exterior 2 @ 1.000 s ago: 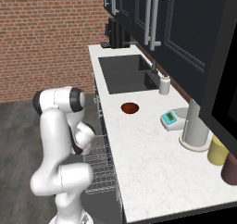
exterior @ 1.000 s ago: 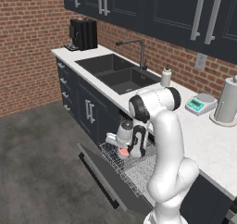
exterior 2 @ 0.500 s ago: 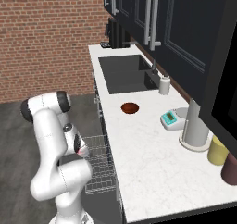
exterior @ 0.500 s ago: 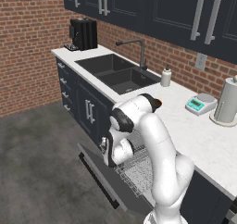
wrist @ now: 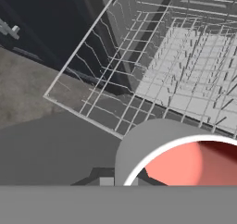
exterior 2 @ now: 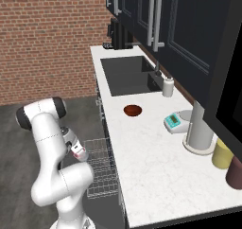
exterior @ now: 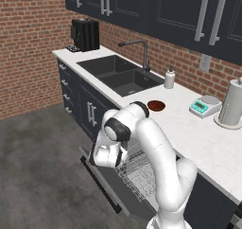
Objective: Pick up the cup and bowl from the counter, place them in the dishwasher, and close the dishwasher door.
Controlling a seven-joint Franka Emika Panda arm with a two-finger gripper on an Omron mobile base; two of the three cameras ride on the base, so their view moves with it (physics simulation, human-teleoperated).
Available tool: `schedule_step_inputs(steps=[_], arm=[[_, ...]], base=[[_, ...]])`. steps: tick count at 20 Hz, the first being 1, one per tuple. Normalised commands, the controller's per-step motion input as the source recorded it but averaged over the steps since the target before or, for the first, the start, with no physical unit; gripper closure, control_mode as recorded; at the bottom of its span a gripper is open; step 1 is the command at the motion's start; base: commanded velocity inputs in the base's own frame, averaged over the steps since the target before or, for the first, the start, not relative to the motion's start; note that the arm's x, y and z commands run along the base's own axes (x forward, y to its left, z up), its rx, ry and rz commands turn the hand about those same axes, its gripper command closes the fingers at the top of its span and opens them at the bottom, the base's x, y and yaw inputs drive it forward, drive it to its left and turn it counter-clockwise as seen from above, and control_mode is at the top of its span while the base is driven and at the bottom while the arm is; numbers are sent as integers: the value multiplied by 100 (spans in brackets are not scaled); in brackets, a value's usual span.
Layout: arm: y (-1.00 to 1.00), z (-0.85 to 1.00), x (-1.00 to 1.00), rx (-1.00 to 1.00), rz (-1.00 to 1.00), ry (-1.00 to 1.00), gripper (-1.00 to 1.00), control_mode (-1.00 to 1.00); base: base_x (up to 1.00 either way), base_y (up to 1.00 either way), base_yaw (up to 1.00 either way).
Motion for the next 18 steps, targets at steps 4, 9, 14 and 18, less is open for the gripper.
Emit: schedule_step_inputs(steps=[4,9,14,18], arm=[[-29,3,3,7,-2,0,100,-100],[-27,1,35,5,-2,0,100,-100],[-19,-20,31,0,0,0,100,-100],[-4,-43,32,0,0,0,100,-100]], base=[[0,0,0],[0,0,0],[0,0,0],[0,0,0]])
